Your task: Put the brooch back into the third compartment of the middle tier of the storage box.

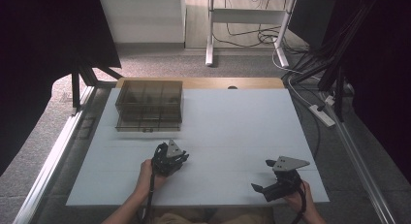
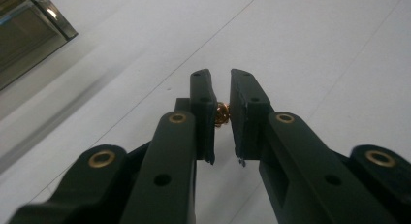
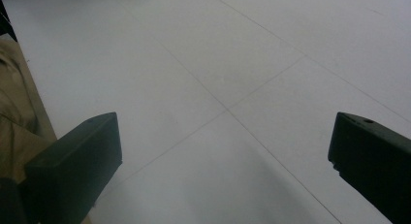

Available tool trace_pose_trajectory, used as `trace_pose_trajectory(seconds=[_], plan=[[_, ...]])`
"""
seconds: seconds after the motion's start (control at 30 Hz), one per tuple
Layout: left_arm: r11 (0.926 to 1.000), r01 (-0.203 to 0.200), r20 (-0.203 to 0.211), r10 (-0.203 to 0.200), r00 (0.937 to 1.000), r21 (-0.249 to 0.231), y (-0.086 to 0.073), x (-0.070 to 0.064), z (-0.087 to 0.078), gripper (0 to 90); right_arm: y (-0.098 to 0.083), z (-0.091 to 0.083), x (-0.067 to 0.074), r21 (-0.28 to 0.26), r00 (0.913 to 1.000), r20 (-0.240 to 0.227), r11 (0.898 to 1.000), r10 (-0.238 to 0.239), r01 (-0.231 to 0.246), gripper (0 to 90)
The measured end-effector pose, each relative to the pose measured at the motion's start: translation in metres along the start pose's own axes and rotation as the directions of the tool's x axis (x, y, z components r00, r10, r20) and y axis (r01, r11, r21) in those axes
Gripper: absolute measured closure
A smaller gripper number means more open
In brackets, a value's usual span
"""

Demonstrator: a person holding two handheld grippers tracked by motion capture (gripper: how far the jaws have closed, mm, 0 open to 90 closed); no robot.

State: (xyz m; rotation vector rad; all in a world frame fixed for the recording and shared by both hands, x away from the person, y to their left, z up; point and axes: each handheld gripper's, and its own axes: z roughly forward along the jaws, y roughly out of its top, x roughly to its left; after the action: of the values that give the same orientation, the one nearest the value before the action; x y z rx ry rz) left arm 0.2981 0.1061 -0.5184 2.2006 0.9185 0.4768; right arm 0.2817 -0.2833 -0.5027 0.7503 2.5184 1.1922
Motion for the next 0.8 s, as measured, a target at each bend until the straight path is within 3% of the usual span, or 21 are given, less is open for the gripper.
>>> trace_pose_trajectory(seconds=[0.8], plan=[[0.9997, 0.024, -0.048, -0.025, 0.9986, -0.008, -0.002, 0.014, -0.007, 80.8, 0.000, 0.000, 0.000, 0.000, 1.0000, 0.000, 1.000, 0.001, -0.001, 0.0]])
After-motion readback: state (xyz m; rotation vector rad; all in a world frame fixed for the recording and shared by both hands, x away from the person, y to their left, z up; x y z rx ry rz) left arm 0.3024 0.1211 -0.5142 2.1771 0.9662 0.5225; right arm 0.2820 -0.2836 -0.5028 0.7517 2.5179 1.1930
